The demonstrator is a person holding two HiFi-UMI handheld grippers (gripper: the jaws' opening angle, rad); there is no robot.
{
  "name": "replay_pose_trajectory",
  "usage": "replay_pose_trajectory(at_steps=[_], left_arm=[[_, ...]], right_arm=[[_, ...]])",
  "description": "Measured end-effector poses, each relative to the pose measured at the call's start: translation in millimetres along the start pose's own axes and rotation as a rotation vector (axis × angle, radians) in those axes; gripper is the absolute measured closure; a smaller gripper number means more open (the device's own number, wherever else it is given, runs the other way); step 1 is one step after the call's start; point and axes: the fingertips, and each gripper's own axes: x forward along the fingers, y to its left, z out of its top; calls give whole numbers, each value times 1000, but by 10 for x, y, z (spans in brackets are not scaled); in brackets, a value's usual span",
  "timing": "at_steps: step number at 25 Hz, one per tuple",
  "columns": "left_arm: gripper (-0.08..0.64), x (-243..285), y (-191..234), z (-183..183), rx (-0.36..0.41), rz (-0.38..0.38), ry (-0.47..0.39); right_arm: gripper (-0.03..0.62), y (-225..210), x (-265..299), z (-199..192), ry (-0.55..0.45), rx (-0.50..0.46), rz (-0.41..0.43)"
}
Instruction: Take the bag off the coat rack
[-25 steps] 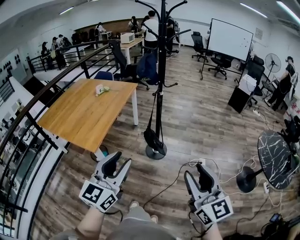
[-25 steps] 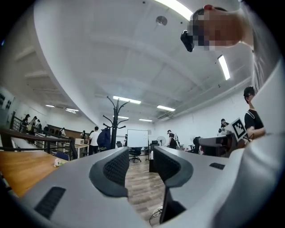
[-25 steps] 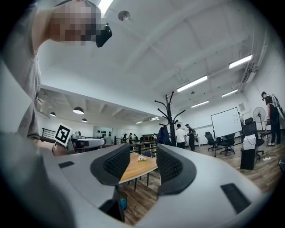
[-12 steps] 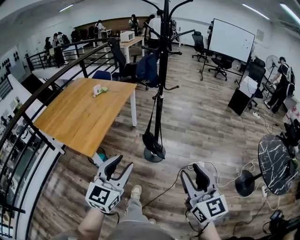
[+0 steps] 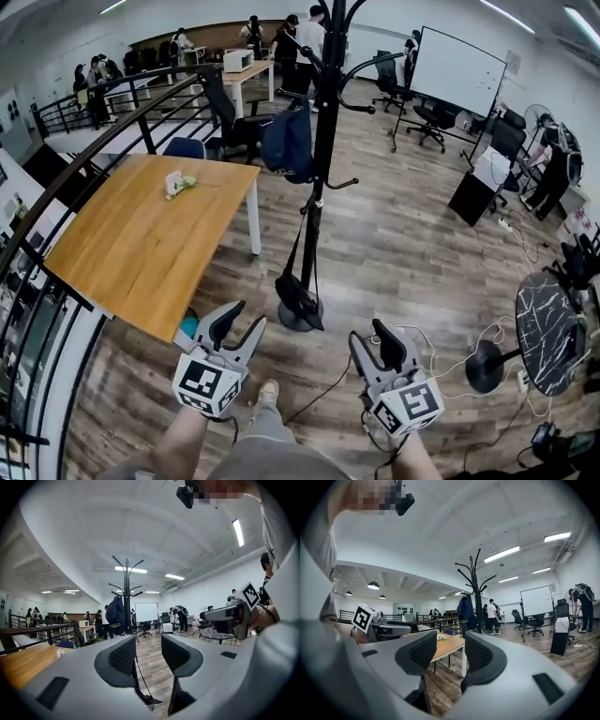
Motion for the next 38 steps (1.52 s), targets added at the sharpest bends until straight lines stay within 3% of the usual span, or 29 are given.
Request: replay_pose_trajectory(at_steps=[5, 16, 20, 29, 34, 38], left_arm=[[373, 603, 454, -117, 32, -37, 30], [373, 1885, 1207, -497, 5, -155, 105], [365, 2282, 1261, -707, -25, -178, 136], [357, 3150, 1273, -1489, -169, -153, 226], [357, 3467, 1160, -1837, -150, -143, 250], [357, 3732, 1129, -2080, -194, -142, 265]], right_arm=[[405, -220, 681, -34, 30, 18, -36], [397, -886, 2074, -282, 85, 36, -187], [391, -1022, 2475, -488, 134, 35, -205], [390, -1392, 3186, -1323, 245, 40, -199], [390, -1592, 3408, -1807, 295, 33, -193], [390, -1714, 3607, -2102, 311, 24, -186]])
